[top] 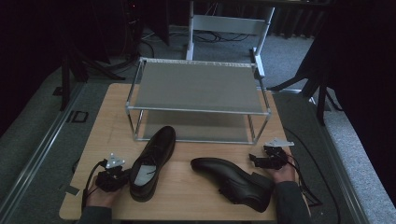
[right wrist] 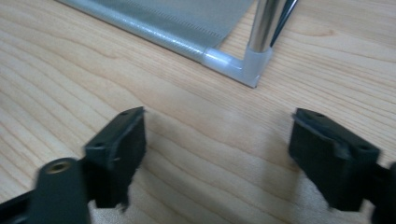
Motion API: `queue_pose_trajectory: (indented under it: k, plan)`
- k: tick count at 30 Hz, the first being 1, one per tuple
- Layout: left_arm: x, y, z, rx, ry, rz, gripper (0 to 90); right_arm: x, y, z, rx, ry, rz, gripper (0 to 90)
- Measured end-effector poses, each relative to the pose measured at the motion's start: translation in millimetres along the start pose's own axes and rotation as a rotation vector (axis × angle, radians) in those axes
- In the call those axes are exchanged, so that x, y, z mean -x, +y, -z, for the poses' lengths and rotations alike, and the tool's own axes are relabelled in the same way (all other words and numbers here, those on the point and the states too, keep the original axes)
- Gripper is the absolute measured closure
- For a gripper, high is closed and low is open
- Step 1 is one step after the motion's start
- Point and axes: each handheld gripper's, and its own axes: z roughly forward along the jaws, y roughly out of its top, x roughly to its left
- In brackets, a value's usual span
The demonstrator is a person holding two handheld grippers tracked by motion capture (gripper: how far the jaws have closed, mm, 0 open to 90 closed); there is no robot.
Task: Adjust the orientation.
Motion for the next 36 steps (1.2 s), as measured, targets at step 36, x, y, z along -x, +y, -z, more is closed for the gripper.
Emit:
queue_pose_trajectory:
  k: [36]
  plan:
    - [39.2,-7.9,-8.9,-0.013,-0.103,-0.037,89.8,-56.3,11.1,120.3,0.157,0.027,0.114,57.7]
